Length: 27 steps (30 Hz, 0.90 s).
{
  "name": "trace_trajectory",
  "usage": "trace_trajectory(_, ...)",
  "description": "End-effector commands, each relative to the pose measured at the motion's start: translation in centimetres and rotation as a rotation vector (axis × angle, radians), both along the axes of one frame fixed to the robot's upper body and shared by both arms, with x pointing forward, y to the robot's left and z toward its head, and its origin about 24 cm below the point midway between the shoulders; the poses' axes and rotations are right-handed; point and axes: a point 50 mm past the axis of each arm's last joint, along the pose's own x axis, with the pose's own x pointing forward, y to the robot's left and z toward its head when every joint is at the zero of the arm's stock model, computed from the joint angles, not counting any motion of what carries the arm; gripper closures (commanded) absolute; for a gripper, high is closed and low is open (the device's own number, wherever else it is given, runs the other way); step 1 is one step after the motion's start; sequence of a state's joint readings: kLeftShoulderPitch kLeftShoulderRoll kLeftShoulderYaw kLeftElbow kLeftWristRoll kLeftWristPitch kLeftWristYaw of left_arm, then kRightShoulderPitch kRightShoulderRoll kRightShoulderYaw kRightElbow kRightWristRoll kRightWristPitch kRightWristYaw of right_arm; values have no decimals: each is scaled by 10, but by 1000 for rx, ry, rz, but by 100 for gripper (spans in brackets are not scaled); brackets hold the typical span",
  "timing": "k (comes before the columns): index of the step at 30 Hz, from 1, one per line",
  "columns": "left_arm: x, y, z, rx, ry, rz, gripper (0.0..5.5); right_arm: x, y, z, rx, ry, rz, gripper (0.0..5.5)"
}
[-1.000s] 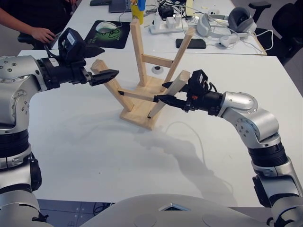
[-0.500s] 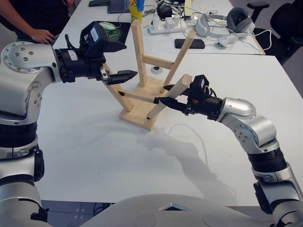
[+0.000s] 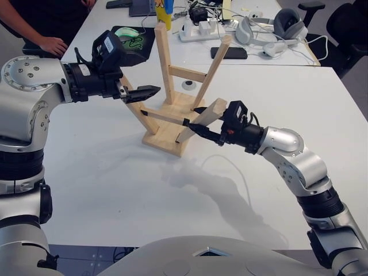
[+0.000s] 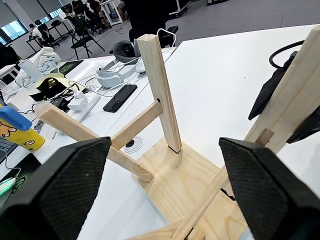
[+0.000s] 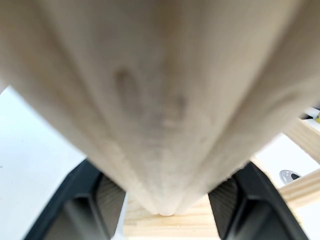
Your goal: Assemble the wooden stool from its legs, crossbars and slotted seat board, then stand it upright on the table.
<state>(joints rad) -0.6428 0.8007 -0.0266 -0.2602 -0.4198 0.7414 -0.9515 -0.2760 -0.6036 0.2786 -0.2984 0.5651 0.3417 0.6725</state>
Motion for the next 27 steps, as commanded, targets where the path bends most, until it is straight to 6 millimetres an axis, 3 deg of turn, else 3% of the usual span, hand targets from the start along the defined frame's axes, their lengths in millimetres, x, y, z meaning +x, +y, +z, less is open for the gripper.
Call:
trace_trajectory(1, -1, -3, -12, 134, -7, -59, 151, -26, -33, -100, -304, 592, -76, 347)
trace_trajectory(6, 15, -29, -5, 357, -74, -262, 151, -25, -30, -100, -310, 598, -71, 347)
trace_trajectory(10, 15, -45, 6, 311, -113, -305, 151, -23, -23, -101, -313, 594, -55, 347)
trace_trajectory(13, 11, -46, -1, 355, -154, -290, 151, -23, -22, -102, -310, 596, -52, 347)
trace_trajectory(16, 7, -39, 5, 217, -89, -246, 151, -25, -21, -104, -311, 598, -58, 347)
trace_trajectory(21, -17, -12, 8, -7, 189, -210, 167, -32, -22, -109, -323, 607, -69, 347)
trace_trajectory(27, -58, -10, -30, -18, 441, -233, 261, -39, -24, -113, -319, 622, -83, 347)
